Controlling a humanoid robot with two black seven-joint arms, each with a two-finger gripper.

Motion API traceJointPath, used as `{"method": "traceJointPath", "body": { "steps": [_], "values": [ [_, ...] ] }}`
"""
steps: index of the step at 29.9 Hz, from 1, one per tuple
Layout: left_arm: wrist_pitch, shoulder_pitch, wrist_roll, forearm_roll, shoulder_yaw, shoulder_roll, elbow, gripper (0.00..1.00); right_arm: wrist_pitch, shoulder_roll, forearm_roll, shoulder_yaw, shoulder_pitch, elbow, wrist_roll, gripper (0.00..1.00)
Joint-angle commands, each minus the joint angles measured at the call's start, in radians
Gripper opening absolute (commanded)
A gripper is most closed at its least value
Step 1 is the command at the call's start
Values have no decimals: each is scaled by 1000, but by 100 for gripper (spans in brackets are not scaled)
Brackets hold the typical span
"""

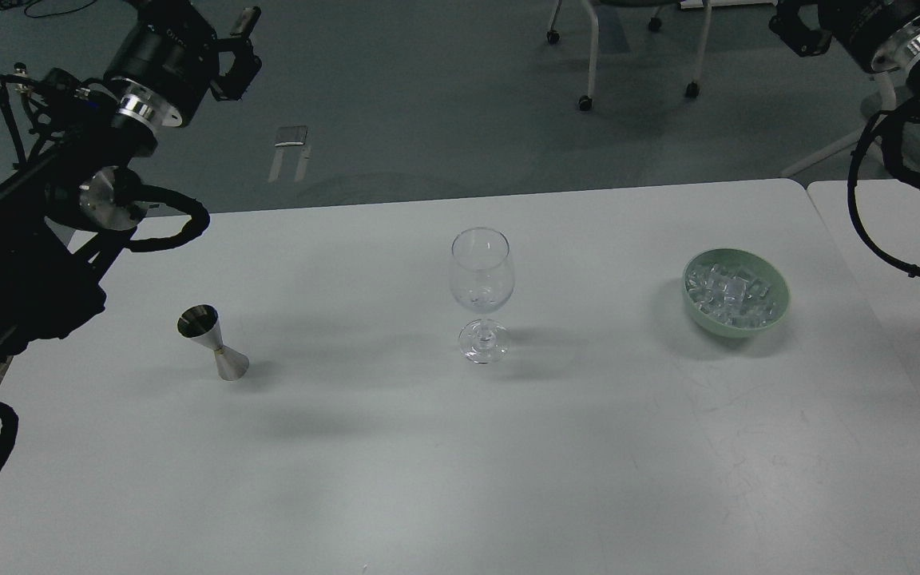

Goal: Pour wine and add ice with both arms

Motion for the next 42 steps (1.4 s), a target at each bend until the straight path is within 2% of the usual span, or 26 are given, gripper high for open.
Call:
{"method": "traceJointPath", "body": {
  "steps": [1, 2, 5, 8, 19, 37, 42],
  "values": [
    [41, -1, 9, -8, -11, -15, -1, 100, -3, 5, 1, -1, 1, 0, -4, 100],
    [57, -1, 15, -4, -14, -21, -1, 100, -3, 5, 1, -1, -1, 0, -4, 100],
    [80, -1, 84, -1, -19, -35, -8, 100, 11, 11, 3, -1, -10, 5, -4, 100],
    [78, -1, 115, 0, -19, -36, -8, 100, 15, 13, 1, -1, -16, 13, 0, 100],
    [63, -2, 120, 5, -49, -50, -41, 100, 5, 120, -17, 0, -29, -1, 10, 100],
    [36, 2, 118, 14, -36, -68, -36, 100, 17, 48, -12, -4, 19, -50, 30, 100],
    [37, 2, 115, 14, -34, -68, -38, 100, 61, 41, -11, -4, 17, -56, 43, 100]
  ]
}}
